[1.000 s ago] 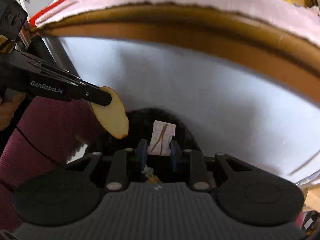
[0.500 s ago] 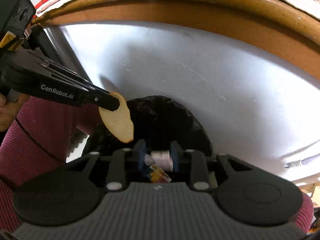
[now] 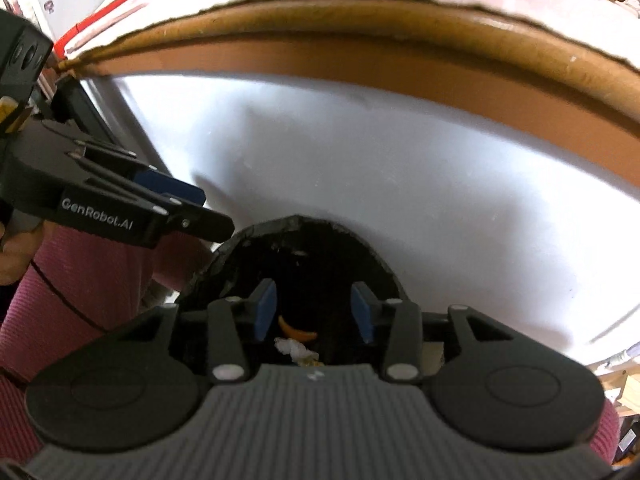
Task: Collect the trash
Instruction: 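Move both tools back over the bed toward the plastic bag and foil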
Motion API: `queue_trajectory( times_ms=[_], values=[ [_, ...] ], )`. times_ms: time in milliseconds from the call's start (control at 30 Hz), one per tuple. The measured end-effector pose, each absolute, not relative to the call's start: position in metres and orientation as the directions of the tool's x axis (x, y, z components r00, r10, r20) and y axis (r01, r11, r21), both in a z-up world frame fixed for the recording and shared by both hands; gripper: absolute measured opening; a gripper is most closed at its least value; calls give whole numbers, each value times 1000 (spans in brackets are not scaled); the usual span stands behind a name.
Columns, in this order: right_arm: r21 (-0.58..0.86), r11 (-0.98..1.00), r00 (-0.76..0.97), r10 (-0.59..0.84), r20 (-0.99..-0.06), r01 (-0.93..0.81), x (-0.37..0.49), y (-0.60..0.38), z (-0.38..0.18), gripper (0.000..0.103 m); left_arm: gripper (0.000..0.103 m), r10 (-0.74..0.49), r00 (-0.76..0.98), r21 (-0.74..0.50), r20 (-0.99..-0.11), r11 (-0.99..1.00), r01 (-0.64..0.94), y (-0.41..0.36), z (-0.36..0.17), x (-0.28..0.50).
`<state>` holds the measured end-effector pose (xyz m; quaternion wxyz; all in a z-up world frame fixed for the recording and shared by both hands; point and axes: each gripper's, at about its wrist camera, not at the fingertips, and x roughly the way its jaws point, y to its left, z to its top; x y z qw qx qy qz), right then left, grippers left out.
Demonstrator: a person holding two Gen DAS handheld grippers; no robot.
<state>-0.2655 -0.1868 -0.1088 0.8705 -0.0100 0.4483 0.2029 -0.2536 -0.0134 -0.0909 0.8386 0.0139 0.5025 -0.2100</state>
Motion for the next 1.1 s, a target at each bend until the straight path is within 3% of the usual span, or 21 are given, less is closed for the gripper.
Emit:
queue_trajectory(
  times_ms=[233,567,700,1100],
  values=[
    [167,916,583,365,-726,-366,-264,-198,-74,64,46,-363,495,-139,-790,891,431,-11,-47,-260],
    [170,915,709,392,-587,-366,-252,-213,-11,72,64,-428,630,-109,-649,871,479,-8,31,-255],
    [99,928,761,353,-544,-360,-240,-216,8,74,73,-419,681,-100,-600,884,456,-4,50,-239],
    [52,978,850,199,-488,-200,-162,-236,36,76,76,-350,772,-146,-531,935,323,10,72,-138]
  ],
)
